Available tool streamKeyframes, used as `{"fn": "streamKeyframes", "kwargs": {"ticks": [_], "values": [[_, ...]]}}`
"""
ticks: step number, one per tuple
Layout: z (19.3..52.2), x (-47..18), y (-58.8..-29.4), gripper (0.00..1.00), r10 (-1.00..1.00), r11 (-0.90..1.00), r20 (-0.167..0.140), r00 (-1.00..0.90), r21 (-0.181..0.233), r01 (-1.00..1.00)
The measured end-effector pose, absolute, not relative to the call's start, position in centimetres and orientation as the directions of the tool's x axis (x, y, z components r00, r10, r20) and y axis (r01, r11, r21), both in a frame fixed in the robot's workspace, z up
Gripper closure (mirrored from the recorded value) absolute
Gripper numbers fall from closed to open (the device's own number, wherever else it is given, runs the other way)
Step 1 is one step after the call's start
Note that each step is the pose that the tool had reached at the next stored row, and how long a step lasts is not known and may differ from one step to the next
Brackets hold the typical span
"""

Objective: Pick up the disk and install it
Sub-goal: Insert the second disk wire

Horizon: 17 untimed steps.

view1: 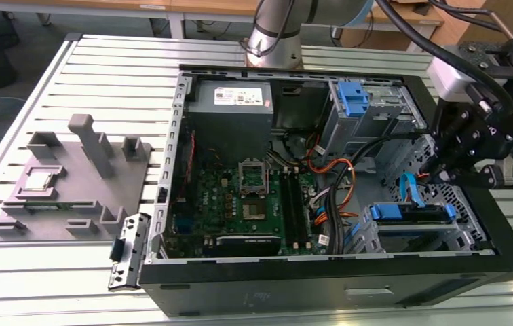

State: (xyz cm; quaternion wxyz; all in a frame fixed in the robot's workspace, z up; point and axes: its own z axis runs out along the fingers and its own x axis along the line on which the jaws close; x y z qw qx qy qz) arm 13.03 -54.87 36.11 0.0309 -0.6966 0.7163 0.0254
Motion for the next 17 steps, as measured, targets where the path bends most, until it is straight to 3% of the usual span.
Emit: {"fn": "streamKeyframes", "kwargs": {"ticks": [17], "values": [[36.09, 13.13, -54.39, 0.76, -0.996, 0.028, -0.080, -0.027, -0.007, -1.000]]}}
